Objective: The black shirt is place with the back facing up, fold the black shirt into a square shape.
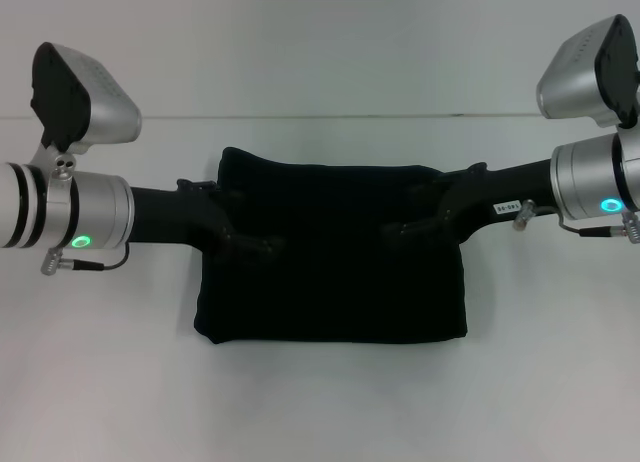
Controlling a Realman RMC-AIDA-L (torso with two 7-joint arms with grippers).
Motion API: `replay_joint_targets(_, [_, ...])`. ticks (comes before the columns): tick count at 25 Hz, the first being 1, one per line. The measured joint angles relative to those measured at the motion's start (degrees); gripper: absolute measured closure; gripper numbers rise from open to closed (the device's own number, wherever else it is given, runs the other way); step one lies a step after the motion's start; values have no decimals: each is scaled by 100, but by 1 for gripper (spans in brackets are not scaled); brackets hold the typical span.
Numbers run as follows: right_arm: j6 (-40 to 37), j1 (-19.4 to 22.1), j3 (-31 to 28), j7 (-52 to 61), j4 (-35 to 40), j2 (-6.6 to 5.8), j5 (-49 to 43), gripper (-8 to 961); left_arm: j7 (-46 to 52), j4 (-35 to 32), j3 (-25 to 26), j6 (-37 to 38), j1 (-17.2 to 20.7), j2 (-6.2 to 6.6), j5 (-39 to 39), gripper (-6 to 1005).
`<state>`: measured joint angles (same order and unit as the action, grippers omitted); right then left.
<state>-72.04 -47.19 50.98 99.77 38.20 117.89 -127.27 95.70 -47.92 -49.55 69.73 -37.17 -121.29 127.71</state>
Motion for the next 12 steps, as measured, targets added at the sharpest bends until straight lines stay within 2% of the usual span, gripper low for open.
replay_joint_targets(12, [23,80,-29,-1,-14,5,41,149,19,-31,20,197,8,0,0,51])
